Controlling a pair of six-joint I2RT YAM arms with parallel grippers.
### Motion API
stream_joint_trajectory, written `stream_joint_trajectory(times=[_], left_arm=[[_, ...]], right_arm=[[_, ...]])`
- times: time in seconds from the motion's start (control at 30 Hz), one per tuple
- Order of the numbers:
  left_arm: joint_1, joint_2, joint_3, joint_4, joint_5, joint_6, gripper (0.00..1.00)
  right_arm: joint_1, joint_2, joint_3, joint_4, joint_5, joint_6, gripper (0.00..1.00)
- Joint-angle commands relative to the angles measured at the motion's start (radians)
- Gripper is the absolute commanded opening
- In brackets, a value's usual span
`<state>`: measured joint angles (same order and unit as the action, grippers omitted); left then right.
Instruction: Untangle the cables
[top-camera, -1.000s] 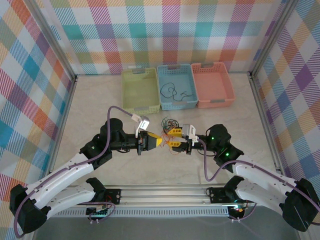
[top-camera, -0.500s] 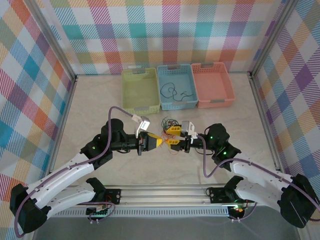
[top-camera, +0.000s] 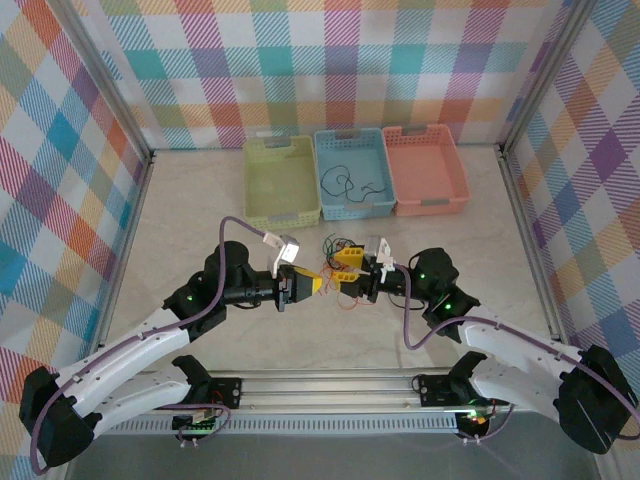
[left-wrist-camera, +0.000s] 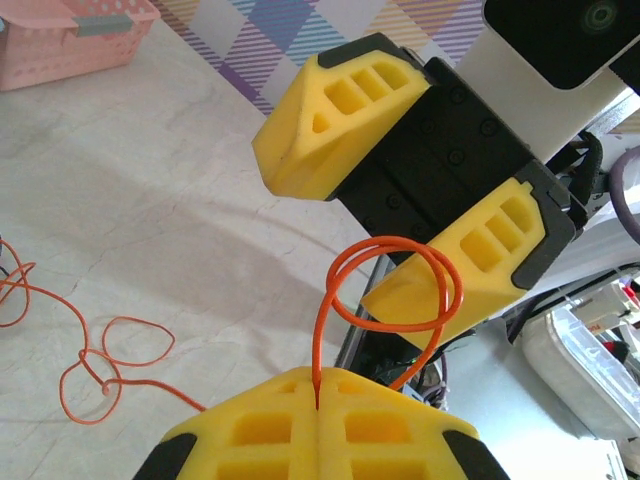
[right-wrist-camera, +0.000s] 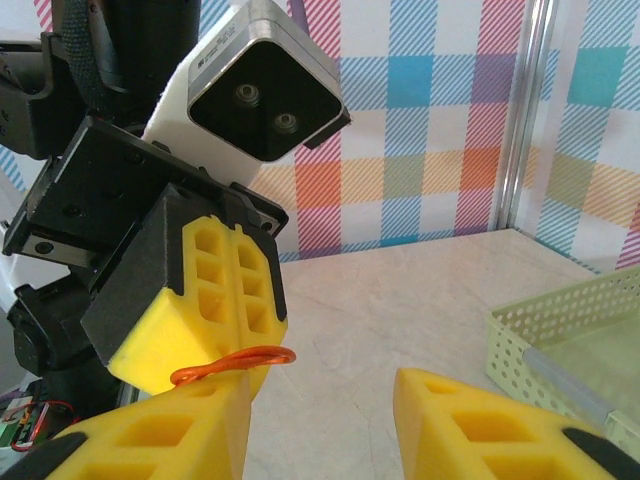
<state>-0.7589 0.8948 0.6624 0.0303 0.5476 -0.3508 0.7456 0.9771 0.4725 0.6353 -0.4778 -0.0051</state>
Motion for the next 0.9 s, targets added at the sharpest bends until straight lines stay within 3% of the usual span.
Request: stream_joint_trajectory(times=[0.0, 0.17, 0.37, 0.53, 0.67, 0.87], left_arm=[[-0.015, -0.011, -0.009, 0.048, -0.012, 0.009, 0.00], [-0.016, -0.033, -0.014, 0.048, -0.046, 0.010, 0.00], [-0.015, -0.073, -0.029, 0.057, -0.112, 0.009, 0.00], [-0.016, -0.099, -0.053, 0.096, -0.174, 0.000, 0.00], [-0.015, -0.100, -0.054, 0.106, -0.178, 0.003, 0.00], [-0.016, -0.105, -0.057, 0.125, -0.170, -0.001, 0.00]], right_arm=[[-0.002, 0.003, -0.007, 0.036, 0.005, 0.022, 0.43], [-0.004, -0.042, 0.057, -0.224, 0.174, -0.050, 0.39], [-0.006, -0.148, 0.088, -0.415, 0.164, -0.010, 0.40], [-0.006, -0.149, 0.103, -0.432, 0.011, 0.108, 0.35], [-0.005, -0.080, 0.098, -0.292, -0.123, 0.256, 0.31], [-0.001, 0.092, 0.170, -0.196, -0.166, 0.493, 0.24]])
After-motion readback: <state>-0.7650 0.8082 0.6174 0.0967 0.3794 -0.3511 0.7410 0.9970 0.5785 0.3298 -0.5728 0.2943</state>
